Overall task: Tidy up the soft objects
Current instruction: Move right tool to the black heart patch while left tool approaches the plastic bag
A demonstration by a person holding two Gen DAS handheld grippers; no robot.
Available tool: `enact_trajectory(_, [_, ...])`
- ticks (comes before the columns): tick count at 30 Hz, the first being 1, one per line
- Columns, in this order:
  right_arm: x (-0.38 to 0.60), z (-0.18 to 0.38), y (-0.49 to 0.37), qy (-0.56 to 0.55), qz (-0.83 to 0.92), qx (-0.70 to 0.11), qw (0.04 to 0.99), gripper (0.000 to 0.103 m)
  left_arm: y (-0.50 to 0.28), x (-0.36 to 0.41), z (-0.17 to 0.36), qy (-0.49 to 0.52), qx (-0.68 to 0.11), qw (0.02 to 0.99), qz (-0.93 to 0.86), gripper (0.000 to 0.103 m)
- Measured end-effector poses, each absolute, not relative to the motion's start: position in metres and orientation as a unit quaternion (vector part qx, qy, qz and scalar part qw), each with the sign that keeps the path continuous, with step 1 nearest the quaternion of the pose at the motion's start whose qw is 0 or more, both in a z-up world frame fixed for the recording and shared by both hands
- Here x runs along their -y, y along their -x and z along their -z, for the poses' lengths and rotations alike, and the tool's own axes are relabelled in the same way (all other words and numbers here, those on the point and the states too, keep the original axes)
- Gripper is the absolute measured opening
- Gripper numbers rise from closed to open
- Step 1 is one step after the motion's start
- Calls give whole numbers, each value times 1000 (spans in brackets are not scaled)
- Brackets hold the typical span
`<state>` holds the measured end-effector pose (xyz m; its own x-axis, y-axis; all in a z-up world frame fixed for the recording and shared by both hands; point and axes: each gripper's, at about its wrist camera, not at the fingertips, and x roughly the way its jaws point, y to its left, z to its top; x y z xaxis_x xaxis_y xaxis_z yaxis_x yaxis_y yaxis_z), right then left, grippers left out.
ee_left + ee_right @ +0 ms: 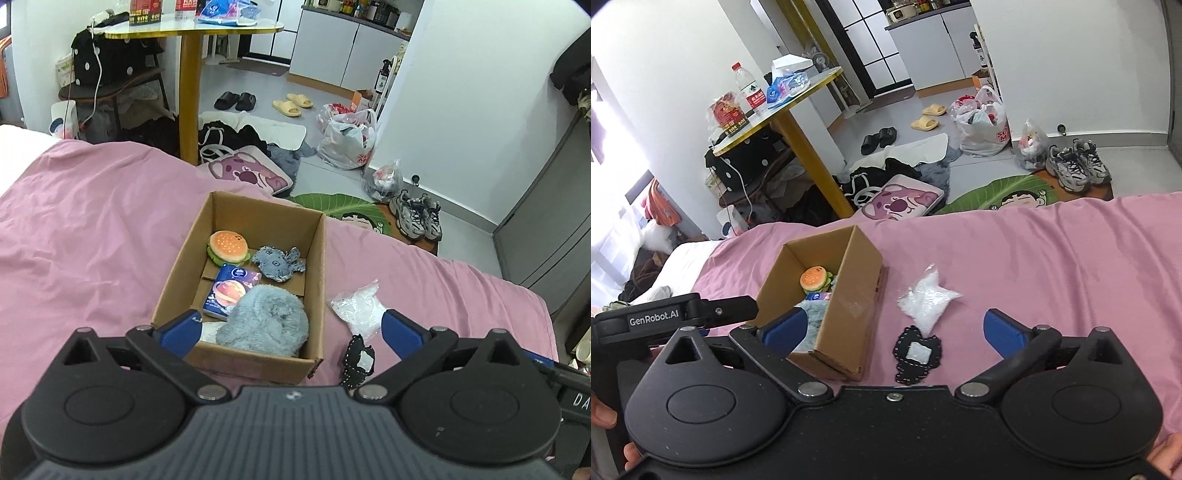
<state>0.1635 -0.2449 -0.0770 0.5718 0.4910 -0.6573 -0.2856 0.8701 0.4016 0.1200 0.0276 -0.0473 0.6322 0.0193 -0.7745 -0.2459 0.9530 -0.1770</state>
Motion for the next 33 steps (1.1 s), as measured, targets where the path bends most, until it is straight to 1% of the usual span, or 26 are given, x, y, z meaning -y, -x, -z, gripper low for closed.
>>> enact_trajectory(10, [273, 73, -160, -139, -216, -397, 881, 103, -113, -4, 43, 123, -420, 895, -85, 102])
enact_trajectory(21, [283, 93, -159, -187, -204, -409, 870, 103, -113, 18, 47, 108, -417, 899, -80, 102])
enact_trajectory(25, [280, 103, -160, -199, -198, -419, 864, 101, -117, 23, 54, 107, -420, 898, -74, 100])
enact_trajectory(26, [278, 106, -162, -202, -197, -421, 862, 101, -119, 24, 56, 107, -420, 898, -72, 100])
enact_trajectory(28, [276, 112, -164, -205, -192, -427, 859, 95, -122, 27, 58, 103, -420, 899, -70, 99])
enact_trajectory(30, [275, 119, -166, -214, -188, -434, 854, 92, -125, 31, 60, 99, -420, 900, -66, 97])
enact_trajectory(32, [274, 126, -169, -220, -189, -444, 848, 87, -128, 34, 62, 97, -420, 900, -63, 89])
enact_trajectory(33, [273, 128, -170, -222, -190, -447, 846, 84, -130, 35, 63, 96, -422, 899, -62, 87])
